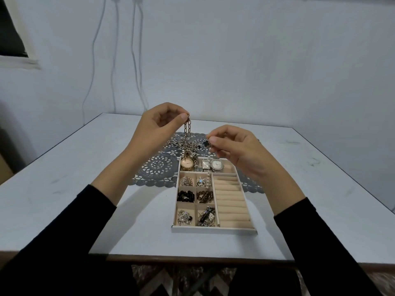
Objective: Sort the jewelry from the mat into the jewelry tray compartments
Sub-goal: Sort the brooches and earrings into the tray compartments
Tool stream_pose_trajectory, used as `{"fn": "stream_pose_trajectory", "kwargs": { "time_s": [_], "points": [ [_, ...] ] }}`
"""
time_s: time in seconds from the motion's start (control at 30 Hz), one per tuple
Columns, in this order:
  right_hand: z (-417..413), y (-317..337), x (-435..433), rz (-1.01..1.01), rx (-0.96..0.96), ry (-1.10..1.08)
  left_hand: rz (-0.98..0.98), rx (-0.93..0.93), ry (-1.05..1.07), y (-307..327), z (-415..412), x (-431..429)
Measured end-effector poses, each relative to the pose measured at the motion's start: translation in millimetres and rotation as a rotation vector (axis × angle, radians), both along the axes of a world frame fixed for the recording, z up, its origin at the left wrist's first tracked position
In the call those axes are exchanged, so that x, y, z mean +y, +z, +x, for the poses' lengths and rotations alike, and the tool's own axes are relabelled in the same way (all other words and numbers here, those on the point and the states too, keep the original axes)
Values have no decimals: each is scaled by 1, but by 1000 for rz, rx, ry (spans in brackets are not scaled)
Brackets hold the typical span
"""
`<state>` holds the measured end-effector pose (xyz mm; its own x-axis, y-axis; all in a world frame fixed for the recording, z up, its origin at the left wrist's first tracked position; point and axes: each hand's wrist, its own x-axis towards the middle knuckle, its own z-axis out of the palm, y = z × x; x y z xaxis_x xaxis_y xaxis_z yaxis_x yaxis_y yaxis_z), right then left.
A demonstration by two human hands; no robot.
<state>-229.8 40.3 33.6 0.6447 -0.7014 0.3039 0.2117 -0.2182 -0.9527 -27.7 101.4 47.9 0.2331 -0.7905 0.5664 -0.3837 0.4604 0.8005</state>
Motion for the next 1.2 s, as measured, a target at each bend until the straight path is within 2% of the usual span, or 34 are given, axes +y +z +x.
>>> {"fn": "stream_pose_trajectory", "kwargs": {
  "time_s": [0.43, 0.63, 1.2],
  "points": [
    [-16, -15, -1, -114, 234, 29, -11, 1, -30, 8, 2, 2],
    [-24, -16, 2, -176, 367, 118, -1, 11, -40, 8, 2, 1],
    [-16, -38, -2, -317, 544, 100, 12, -27, -41, 1, 2, -1]
  ]
}}
